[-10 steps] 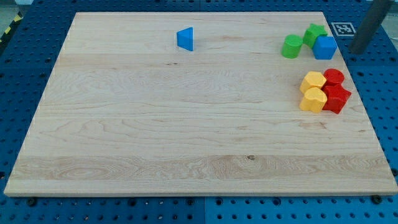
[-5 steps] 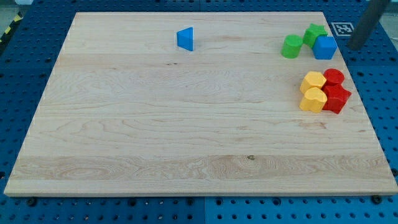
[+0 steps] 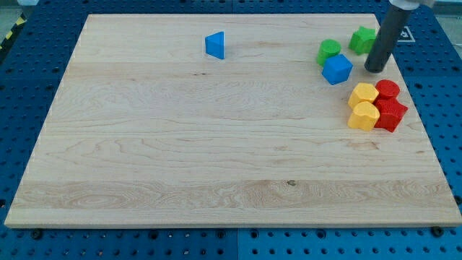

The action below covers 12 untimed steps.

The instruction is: Move blue cube to the top center

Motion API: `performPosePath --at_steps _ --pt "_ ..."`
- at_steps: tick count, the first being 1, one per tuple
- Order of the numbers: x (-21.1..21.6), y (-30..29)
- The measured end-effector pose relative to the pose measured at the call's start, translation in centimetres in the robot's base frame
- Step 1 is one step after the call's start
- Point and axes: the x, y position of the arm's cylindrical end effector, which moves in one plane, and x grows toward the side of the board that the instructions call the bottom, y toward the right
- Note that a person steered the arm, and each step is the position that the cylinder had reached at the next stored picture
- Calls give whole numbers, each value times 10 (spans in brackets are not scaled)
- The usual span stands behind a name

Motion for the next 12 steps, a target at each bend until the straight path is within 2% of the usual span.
performPosePath --at_steps 1,3,4,6,7,9,11,12 --pt "9 -31" --pt "9 -142" --pt "9 -164" --pt "18 -70" --pt "12 -65" --pt "-22 -140" --pt "-28 -201" --pt "-28 -177"
